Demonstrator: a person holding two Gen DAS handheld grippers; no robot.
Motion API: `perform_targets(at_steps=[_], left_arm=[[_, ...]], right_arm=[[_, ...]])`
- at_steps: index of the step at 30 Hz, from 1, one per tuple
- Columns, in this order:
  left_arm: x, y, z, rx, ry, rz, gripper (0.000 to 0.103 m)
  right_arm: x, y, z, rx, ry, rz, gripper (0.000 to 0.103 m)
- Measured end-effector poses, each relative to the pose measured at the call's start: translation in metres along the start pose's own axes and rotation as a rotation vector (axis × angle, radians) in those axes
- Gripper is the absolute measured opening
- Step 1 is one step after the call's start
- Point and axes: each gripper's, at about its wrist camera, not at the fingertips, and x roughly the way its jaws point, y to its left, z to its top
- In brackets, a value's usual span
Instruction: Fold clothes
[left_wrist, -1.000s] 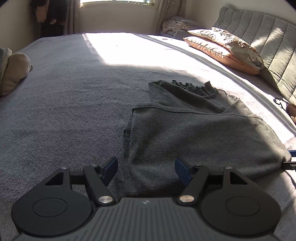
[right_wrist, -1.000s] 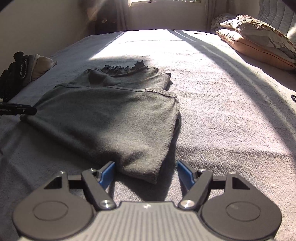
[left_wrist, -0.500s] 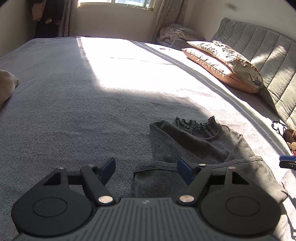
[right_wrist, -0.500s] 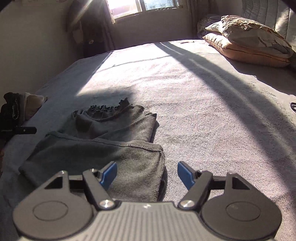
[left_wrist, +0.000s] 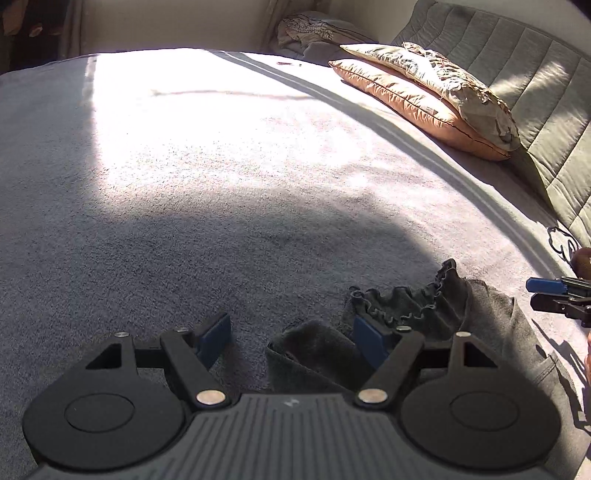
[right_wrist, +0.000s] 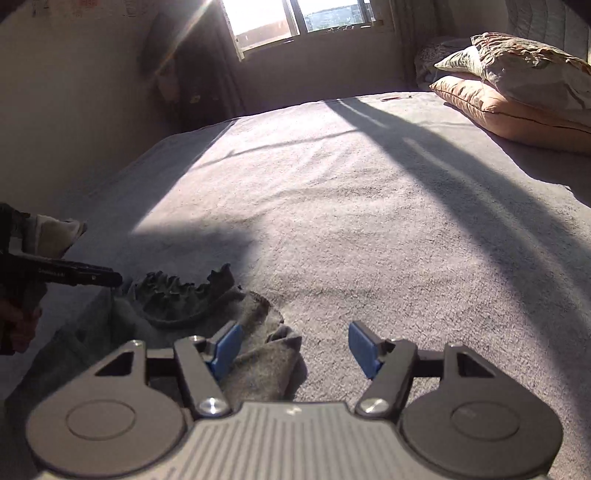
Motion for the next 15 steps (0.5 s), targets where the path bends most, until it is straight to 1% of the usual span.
perform_targets(at_steps=[2,3,4,5,6,7,8,9,10,11,13,15], left_arm=[[0.007,-0.001,0.000,0.028,-0.007,-0.018,0.075],[0.009,-0.004,-0.001,0.051,-0.012,-0.021,0.075],[0.011,-0.007,-0.002,0.072,-0.016,-0.023,0.072],[0.011,-0.009,-0.003,0.087,-0.018,-0.026,0.058],[0.010,-0.012,-0.004,0.104,-0.019,-0.038,0.046],[0.010,-0.015,-0.005,0.122,-0.020,-0.050,0.025],[0.009,-0.018,-0.006,0.139,-0.021,-0.063,0.016],[0.008,-0.020,-0.006,0.153,-0.024,-0.069,0.013],[0.004,-0.021,-0.006,0.159,-0.034,-0.061,0.011],[0.001,-0.022,-0.005,0.165,-0.043,-0.052,0.006],[-0.007,-0.023,-0.005,0.176,-0.065,-0.039,0.004],[-0.022,-0.023,-0.005,0.179,-0.108,-0.048,0.003]], right_arm=[[0.013,0.000,0.003,0.010,0.004,0.028,0.067],[0.021,0.001,0.001,0.005,0.026,0.023,0.066],[0.029,0.002,0.000,-0.002,0.046,0.016,0.065],[0.032,0.005,-0.002,-0.024,0.048,0.003,0.061],[0.035,0.008,-0.003,-0.047,0.049,-0.010,0.047],[0.036,0.011,-0.003,-0.070,0.051,-0.019,0.035],[0.035,0.011,-0.001,-0.070,0.054,-0.026,0.009],[0.032,0.011,0.001,-0.062,0.056,-0.018,0.007],[0.028,0.012,0.002,-0.066,0.047,-0.020,0.007],[0.024,0.014,0.002,-0.077,0.041,-0.025,0.006],[0.015,0.020,0.003,-0.107,0.026,-0.039,0.006],[0.000,0.028,0.005,-0.137,-0.007,-0.048,0.006]])
